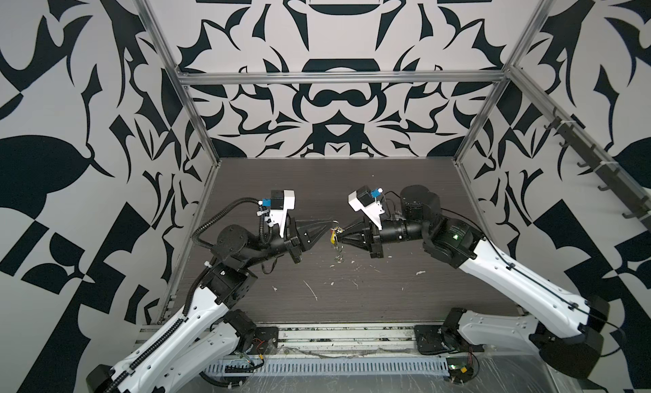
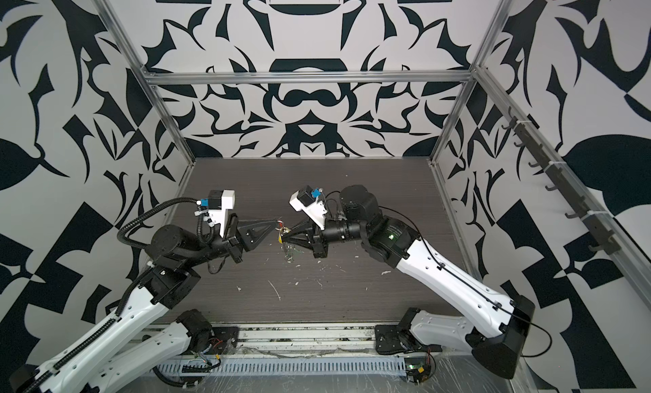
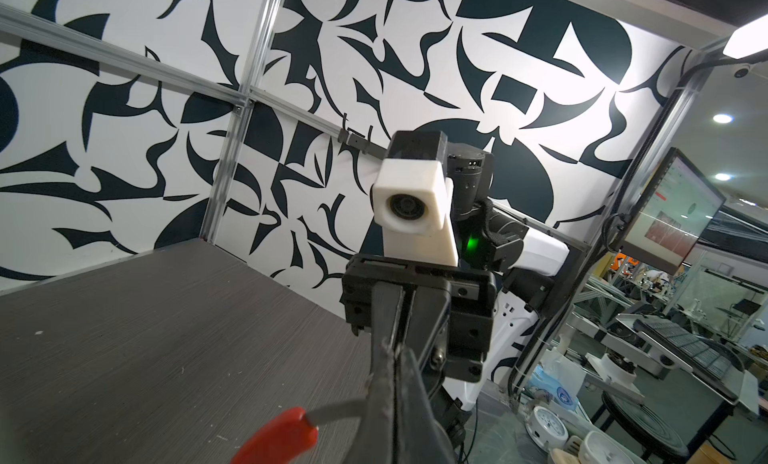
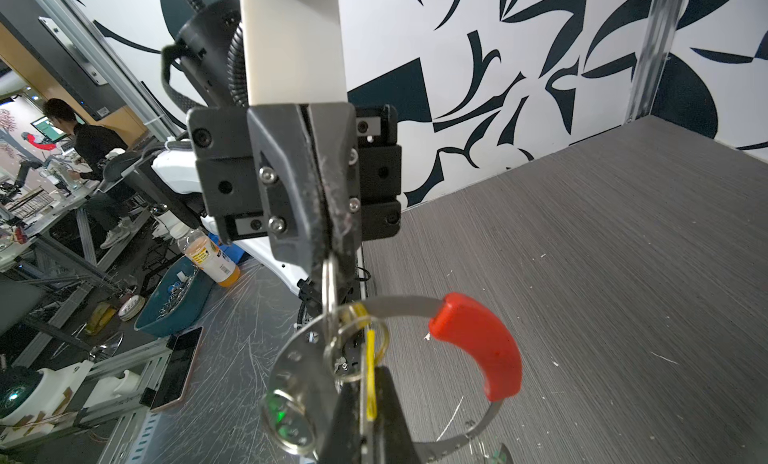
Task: Remove the keys from the keyring
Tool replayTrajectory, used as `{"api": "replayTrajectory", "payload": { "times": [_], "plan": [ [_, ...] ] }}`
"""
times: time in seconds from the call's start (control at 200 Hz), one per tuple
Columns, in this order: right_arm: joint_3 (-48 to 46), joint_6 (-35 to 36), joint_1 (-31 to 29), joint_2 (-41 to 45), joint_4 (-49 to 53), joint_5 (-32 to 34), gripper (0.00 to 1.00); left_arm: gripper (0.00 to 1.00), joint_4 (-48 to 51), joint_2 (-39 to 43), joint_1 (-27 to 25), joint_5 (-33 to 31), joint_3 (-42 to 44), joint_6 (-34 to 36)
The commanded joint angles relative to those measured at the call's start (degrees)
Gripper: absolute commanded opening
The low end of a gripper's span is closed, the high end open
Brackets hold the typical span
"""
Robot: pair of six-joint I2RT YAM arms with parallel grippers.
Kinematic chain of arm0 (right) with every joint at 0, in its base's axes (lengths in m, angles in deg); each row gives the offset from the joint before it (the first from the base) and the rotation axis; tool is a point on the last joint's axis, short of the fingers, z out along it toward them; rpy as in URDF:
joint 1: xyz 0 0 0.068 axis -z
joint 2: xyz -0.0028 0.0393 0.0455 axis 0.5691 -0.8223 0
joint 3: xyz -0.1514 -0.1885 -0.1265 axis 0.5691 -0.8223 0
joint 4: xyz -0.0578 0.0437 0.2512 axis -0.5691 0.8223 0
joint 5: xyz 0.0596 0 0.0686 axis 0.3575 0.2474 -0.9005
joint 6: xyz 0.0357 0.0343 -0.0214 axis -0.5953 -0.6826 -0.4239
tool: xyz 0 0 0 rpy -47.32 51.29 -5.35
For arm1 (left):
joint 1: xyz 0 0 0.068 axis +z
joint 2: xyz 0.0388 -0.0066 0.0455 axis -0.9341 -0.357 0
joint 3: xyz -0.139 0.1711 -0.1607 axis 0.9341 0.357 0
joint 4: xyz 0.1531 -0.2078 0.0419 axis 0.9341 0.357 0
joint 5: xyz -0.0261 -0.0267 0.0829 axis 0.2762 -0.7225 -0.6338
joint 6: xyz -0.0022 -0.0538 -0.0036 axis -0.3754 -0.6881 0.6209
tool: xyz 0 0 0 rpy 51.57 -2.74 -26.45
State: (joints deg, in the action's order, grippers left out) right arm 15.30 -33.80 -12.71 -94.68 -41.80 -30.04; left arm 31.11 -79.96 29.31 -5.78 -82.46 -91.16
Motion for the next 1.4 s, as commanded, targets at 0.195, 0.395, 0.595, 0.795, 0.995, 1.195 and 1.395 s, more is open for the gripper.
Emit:
{"api": "replayTrajectory", "payload": {
  "times": [0.195, 0.395, 0.595, 0.795, 0.995, 1.195, 1.395],
  "plan": [
    [-0.96, -1.67, -2.06, -2.26, -4.58, -2.15, 0.00, 0.00, -7.68, -0.26, -0.13, -1.99, 0.80, -2.65],
    [-2.11, -2.13, -2.37, -3.04, -4.51, -1.02, 0.00, 0.00, -8.89, -0.17, -0.13, -0.80, 1.04, -3.25],
    [-1.30, -0.30, -2.41, -0.21, -1.44, 1.74, 0.09, 0.00, -4.48, 0.29, -0.13, 1.44, -0.09, -1.27],
    [-0.24, 1.64, -2.39, 4.17, 2.22, 4.06, 0.36, 0.00, -0.88, 1.26, -0.13, 2.04, -0.82, 0.80],
    [0.42, 0.88, -2.36, 8.68, 0.47, 8.80, 0.40, 0.00, -0.87, 1.41, -0.13, 3.30, -0.59, 1.59],
    [-0.70, -3.56, -2.43, 7.80, -8.62, 10.90, 0.40, 0.00, -3.18, 0.73, -0.13, 4.24, -0.13, 1.04],
    [-1.36, -6.14, -2.48, 5.35, -13.57, 8.00, 0.38, 0.00, -3.57, 0.62, -0.13, 4.50, -0.14, 0.67]
  ]
}}
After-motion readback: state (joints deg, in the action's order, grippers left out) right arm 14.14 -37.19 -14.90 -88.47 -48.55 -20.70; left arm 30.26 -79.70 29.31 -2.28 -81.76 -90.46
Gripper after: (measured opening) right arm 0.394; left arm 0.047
